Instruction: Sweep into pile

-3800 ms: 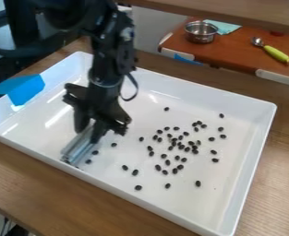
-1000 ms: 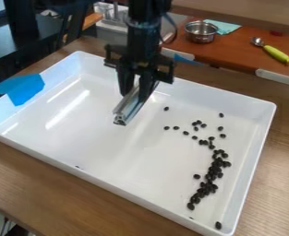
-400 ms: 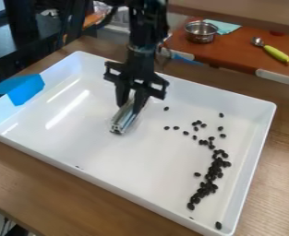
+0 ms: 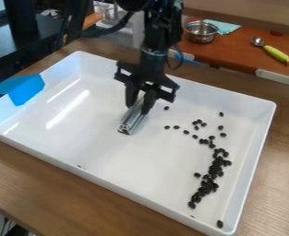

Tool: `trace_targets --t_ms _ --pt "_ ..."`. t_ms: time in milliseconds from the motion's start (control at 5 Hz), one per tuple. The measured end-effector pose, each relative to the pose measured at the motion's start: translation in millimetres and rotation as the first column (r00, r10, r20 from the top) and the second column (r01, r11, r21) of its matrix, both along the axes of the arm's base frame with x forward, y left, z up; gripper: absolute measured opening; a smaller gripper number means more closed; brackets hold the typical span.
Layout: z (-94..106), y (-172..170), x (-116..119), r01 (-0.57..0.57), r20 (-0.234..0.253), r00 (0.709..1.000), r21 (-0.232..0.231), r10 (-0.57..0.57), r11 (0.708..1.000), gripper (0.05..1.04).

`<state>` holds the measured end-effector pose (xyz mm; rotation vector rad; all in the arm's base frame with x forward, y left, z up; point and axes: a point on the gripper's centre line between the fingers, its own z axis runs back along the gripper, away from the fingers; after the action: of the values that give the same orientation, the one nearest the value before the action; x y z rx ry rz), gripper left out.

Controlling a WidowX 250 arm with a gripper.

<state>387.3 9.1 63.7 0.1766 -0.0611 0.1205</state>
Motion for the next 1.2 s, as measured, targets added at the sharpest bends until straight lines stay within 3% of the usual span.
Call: trace_targets --t_ms 400,800,1200 --pt "-1.1 -47 -7 0.054 -0.027 0.998 -0.040 -0.056 0.998 0.350" --pt "-1.0 -84 -13 0.109 -0.022 0.994 -0.071 -0.111 0.992 0.350" --pt "0.7 -112 -19 0.171 0.039 0.985 -0.114 -0.167 0.979 0.350"
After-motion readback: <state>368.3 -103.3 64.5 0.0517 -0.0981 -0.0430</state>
